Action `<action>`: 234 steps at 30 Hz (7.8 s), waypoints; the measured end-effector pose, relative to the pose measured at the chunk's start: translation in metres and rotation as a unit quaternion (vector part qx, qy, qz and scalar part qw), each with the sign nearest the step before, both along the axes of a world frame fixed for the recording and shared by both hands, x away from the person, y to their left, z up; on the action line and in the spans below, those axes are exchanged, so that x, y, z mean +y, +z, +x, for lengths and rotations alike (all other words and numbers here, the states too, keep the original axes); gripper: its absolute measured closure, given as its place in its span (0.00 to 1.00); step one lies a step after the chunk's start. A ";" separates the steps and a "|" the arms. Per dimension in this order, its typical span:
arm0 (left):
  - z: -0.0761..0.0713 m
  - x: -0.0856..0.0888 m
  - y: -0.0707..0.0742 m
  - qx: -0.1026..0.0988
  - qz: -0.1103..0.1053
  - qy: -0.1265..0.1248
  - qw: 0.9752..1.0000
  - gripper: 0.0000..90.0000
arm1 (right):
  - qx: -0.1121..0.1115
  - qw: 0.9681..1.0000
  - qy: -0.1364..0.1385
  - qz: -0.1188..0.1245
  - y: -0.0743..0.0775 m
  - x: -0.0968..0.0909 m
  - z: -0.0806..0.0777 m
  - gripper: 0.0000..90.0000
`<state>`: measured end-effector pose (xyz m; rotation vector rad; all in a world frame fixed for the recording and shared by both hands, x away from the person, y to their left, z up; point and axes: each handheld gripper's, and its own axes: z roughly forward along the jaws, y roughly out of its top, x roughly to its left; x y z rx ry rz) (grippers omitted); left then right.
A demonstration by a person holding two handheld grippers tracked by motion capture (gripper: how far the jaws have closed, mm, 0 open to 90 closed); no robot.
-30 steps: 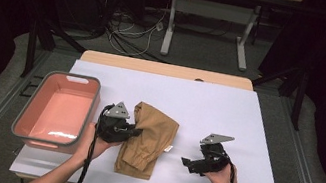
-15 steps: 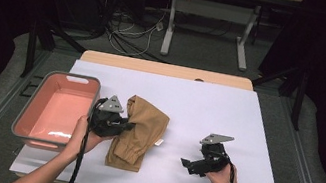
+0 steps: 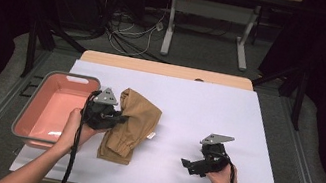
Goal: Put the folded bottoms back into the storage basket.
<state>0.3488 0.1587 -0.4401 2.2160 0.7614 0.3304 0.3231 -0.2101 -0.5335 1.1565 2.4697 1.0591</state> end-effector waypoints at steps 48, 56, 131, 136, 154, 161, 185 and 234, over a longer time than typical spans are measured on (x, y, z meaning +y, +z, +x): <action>0.021 0.052 0.055 -0.007 0.024 0.049 0.998 0.90 | -0.001 1.000 0.000 -0.011 -0.001 0.000 0.001 0.00; 0.025 0.058 0.065 -0.008 0.027 0.056 0.998 0.90 | -0.008 1.000 -0.001 -0.014 0.000 -0.001 0.001 0.00; 0.024 0.175 0.014 0.053 -0.002 0.188 0.981 0.90 | -0.003 1.000 -0.001 -0.019 -0.003 0.000 0.003 0.00; 0.027 0.174 0.008 0.066 -0.012 0.184 0.981 0.90 | -0.003 1.000 -0.001 -0.019 -0.002 0.000 0.003 0.00; 0.056 0.201 -0.042 0.138 0.012 0.226 0.964 0.87 | -0.003 1.000 -0.001 -0.021 -0.003 0.001 0.003 0.00; 0.063 0.205 -0.049 0.146 0.032 0.236 0.960 0.78 | -0.003 1.000 0.001 -0.021 -0.002 0.000 0.003 0.01; 0.024 0.139 0.002 0.053 0.078 0.148 0.984 0.17 | 0.002 0.999 0.020 -0.034 -0.001 0.003 0.000 0.01; -0.056 0.006 -0.055 0.006 0.100 -0.050 0.994 0.02 | -0.016 0.997 0.056 -0.048 0.000 0.002 -0.039 0.01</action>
